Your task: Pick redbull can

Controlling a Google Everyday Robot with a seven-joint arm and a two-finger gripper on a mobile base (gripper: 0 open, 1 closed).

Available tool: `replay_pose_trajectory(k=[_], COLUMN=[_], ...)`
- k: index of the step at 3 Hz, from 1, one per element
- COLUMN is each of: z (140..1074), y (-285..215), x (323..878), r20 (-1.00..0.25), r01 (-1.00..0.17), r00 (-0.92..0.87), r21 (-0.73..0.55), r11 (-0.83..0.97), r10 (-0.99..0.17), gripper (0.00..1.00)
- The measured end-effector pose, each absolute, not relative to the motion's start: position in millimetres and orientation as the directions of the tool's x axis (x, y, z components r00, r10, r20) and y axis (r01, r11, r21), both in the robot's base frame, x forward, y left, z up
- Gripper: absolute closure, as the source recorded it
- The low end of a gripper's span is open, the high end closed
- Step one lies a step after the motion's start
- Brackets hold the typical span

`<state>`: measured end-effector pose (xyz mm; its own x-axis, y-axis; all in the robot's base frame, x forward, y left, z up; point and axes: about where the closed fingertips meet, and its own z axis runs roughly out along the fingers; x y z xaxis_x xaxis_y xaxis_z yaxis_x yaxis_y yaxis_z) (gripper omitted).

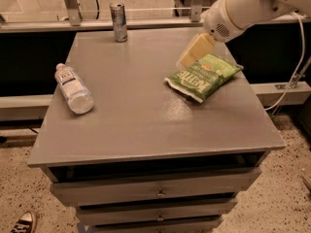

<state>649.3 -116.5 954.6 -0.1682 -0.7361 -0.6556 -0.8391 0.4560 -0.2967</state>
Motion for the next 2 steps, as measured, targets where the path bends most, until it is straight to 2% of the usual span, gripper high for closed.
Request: replay_pose_trajectory(k=[2], z=[934], y=[-59], x=[755], r20=[-0.813], r01=[-0.808], r00=[-0.135], r21=[-0.24], r11=[0.538], r10=[-0.566], gripper=[0.0])
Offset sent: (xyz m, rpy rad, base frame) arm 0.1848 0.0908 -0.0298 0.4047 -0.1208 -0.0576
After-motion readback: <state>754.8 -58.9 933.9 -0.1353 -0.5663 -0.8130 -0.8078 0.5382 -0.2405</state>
